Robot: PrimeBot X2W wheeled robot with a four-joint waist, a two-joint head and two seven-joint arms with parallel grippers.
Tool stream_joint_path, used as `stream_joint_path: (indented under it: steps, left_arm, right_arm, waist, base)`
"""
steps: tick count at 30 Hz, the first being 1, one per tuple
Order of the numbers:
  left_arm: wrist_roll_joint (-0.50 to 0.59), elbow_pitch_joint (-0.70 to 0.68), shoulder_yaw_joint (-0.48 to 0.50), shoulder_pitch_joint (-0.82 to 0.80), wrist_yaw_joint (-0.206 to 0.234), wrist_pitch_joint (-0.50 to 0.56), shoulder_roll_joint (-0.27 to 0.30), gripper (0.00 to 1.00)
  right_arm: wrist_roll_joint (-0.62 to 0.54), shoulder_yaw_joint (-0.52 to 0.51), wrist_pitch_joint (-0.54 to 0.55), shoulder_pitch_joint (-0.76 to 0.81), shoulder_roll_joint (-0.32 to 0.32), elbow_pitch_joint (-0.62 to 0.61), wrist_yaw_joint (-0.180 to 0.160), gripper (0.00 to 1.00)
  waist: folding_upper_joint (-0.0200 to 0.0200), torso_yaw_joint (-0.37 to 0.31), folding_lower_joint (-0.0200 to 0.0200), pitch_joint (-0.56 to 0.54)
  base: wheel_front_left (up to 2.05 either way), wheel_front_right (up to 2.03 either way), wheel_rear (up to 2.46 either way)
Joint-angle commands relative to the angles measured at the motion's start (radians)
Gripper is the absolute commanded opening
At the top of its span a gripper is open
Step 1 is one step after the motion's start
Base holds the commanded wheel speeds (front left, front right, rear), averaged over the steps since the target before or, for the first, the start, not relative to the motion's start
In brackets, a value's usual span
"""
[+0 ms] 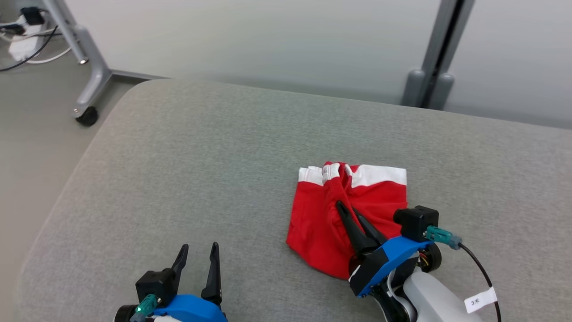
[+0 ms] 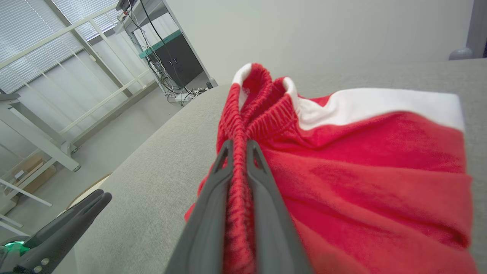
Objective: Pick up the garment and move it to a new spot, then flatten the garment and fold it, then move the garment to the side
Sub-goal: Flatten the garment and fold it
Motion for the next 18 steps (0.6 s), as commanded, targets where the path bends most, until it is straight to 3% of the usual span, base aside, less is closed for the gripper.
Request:
stream_joint_path:
  steps: [1,2,3,4,11,18]
  left_arm:
    - [-0.003,0.002,0.000,0.006,0.001,-0.004,-0.001,1.00]
    - [-0.001,0.003,-0.001,0.007,0.000,-0.004,-0.001,1.00]
    - [0.002,0.002,-0.001,0.008,-0.002,-0.004,-0.001,1.00]
    - [0.005,0.003,0.001,0.010,-0.002,-0.004,-0.001,1.00]
    - [0.018,-0.009,0.029,0.008,0.001,-0.004,-0.001,1.00]
    - [0.040,-0.045,0.048,-0.026,0.000,-0.004,-0.001,1.00]
  right_arm:
    - [-0.006,0.000,-0.003,-0.022,-0.003,0.025,0.000,0.00]
    - [-0.014,0.003,-0.004,-0.031,-0.003,0.045,0.000,0.00]
    - [-0.017,0.010,-0.006,-0.040,-0.002,0.063,0.000,0.45]
    - [-0.008,0.015,-0.007,-0.045,-0.002,0.073,0.000,1.00]
    - [-0.007,0.038,-0.009,-0.061,-0.004,0.016,0.000,1.00]
    - [-0.200,-0.141,-0.010,-0.004,-0.003,-0.028,0.000,1.00]
  waist:
    - [0.0000,0.027,0.0000,0.017]
    - [0.0000,0.037,0.0000,0.019]
    - [0.0000,0.044,0.0000,0.021]
    - [0.0000,0.047,0.0000,0.022]
    - [0.0000,-0.002,0.0000,0.029]
    - [0.0000,-0.109,0.0000,0.021]
  base:
    - [0.00,0.00,0.00]
    - [0.00,0.00,0.00]
    - [0.00,0.00,0.00]
    - [0.00,0.00,0.00]
    - [0.00,0.00,0.00]
    - [0.00,0.00,0.00]
